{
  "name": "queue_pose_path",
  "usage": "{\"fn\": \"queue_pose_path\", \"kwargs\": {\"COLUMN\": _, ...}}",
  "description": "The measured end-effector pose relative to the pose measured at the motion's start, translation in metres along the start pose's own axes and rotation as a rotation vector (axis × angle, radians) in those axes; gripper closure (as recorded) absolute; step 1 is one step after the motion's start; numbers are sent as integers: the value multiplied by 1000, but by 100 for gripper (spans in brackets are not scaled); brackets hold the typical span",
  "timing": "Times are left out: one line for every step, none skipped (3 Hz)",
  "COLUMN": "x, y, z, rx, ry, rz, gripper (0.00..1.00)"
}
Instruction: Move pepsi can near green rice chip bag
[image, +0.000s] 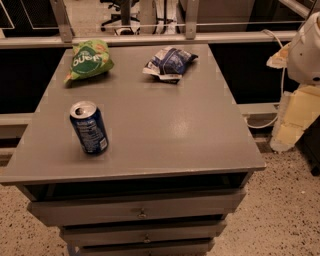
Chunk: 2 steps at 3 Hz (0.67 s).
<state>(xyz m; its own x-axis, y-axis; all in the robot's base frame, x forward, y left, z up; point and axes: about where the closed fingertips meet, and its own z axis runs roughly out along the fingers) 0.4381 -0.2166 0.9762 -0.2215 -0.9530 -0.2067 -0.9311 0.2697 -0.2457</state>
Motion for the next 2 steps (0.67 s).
{"fn": "queue_pose_path", "kwargs": {"x": 0, "y": 0, "z": 0, "rx": 0, "ry": 0, "rz": 0, "gripper": 0}}
{"fn": "queue_pose_path", "kwargs": {"x": 3, "y": 0, "z": -3, "rx": -7, "ry": -25, "rz": 28, "gripper": 0}}
